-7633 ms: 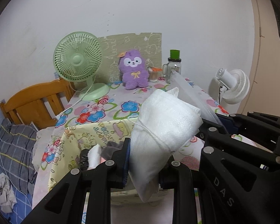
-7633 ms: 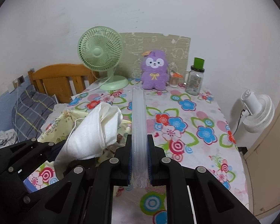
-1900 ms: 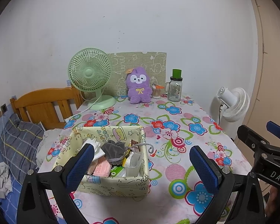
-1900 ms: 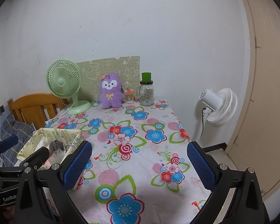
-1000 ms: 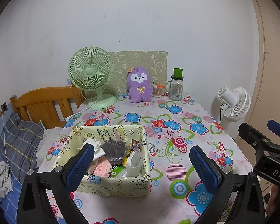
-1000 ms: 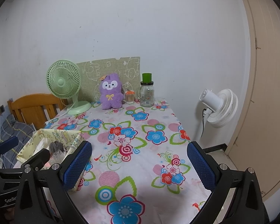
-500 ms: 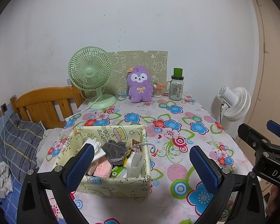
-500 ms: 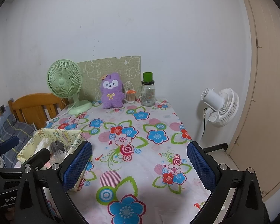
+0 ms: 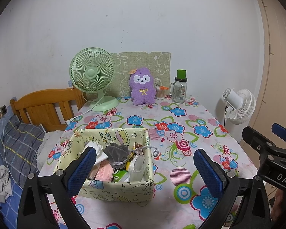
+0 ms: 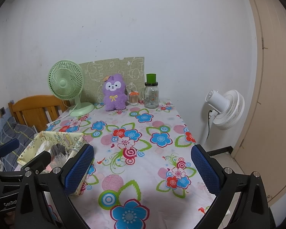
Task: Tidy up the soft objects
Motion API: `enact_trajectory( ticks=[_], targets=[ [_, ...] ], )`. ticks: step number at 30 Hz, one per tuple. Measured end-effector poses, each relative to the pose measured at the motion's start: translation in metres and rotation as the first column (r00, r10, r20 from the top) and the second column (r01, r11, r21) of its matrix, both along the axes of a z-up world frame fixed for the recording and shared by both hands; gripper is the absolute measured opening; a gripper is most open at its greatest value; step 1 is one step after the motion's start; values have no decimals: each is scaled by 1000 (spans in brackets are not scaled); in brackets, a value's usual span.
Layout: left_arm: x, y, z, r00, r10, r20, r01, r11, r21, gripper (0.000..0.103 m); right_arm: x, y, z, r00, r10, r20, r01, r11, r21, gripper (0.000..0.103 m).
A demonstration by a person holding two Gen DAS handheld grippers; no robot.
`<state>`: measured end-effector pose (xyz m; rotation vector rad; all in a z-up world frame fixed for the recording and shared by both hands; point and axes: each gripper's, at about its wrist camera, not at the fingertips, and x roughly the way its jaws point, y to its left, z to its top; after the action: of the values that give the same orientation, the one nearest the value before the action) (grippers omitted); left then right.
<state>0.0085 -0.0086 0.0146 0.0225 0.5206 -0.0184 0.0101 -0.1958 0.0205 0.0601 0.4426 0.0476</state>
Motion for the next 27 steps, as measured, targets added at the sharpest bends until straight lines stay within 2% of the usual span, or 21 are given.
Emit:
enact_trajectory(
  ticks=[27],
  targets=[
    [0,0,0,1000,1,-2,-1,1000,0,103,0,1,0,1000,-1,-4,1,1000,-5,103]
  ],
)
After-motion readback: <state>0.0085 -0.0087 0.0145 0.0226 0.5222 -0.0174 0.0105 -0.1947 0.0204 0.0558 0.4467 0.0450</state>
